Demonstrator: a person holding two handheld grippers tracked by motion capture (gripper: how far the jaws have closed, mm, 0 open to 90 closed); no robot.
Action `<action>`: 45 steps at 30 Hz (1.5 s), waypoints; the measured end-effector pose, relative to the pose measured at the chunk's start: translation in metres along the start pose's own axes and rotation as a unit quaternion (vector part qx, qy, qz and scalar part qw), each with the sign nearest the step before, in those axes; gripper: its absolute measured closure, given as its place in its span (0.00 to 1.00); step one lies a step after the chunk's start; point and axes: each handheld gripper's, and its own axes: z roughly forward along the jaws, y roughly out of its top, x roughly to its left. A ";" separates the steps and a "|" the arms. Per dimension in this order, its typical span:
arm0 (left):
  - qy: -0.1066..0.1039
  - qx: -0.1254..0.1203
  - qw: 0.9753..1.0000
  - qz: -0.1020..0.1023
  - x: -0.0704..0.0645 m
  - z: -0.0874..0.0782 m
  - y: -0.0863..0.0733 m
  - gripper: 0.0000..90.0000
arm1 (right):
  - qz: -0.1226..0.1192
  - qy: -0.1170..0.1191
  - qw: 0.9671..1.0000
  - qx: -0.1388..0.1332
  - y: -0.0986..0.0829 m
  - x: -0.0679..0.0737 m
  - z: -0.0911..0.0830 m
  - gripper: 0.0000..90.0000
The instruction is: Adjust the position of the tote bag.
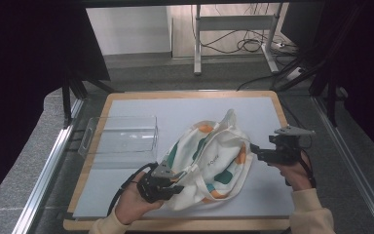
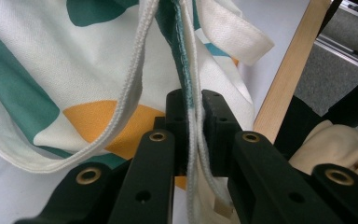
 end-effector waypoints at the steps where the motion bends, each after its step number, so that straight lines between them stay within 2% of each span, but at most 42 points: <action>1: -0.001 -0.001 1.000 0.001 0.000 0.000 0.000 0.92 | 0.001 0.004 1.000 -0.001 0.003 0.001 0.002 0.21; 5: -0.002 -0.001 1.000 0.004 0.000 0.001 0.001 0.92 | 0.004 0.005 1.000 0.001 0.013 0.004 0.006 0.22; 9: -0.004 -0.002 1.000 0.007 0.002 0.000 0.000 0.92 | -0.002 0.007 1.000 0.009 0.033 0.011 0.013 0.23; 15: 0.001 0.000 1.000 0.008 -0.001 0.001 0.001 0.92 | 0.000 0.003 1.000 0.017 0.053 0.011 0.025 0.23; 19: 0.002 -0.002 1.000 0.004 -0.002 0.001 0.000 0.92 | 0.004 -0.001 1.000 0.022 0.059 0.007 0.030 0.23; 22: 0.004 0.000 1.000 0.005 -0.003 0.001 0.000 0.92 | 0.023 0.002 1.000 0.021 0.065 0.000 0.038 0.23; 24: 0.004 -0.001 1.000 0.004 -0.002 0.001 -0.001 0.92 | 0.026 0.005 0.999 0.021 0.067 -0.001 0.041 0.24; 27: 0.004 -0.001 1.000 0.003 -0.002 0.001 -0.002 0.92 | 0.031 0.006 0.999 0.031 0.076 -0.002 0.052 0.23; 33: 0.009 0.001 1.000 0.006 -0.004 0.001 -0.002 0.93 | 0.040 -0.004 0.998 0.038 0.087 0.003 0.068 0.20; 34: 0.010 0.003 1.000 0.011 -0.004 0.001 -0.002 0.93 | 0.040 -0.003 0.998 0.039 0.088 0.004 0.070 0.20; 41: 0.009 0.002 1.000 0.010 -0.004 0.002 -0.002 0.93 | 0.040 0.004 0.998 0.042 0.095 0.013 0.083 0.20; 45: 0.009 0.002 1.000 0.009 -0.004 0.002 -0.002 0.93 | 0.042 0.000 0.998 0.041 0.096 0.016 0.093 0.20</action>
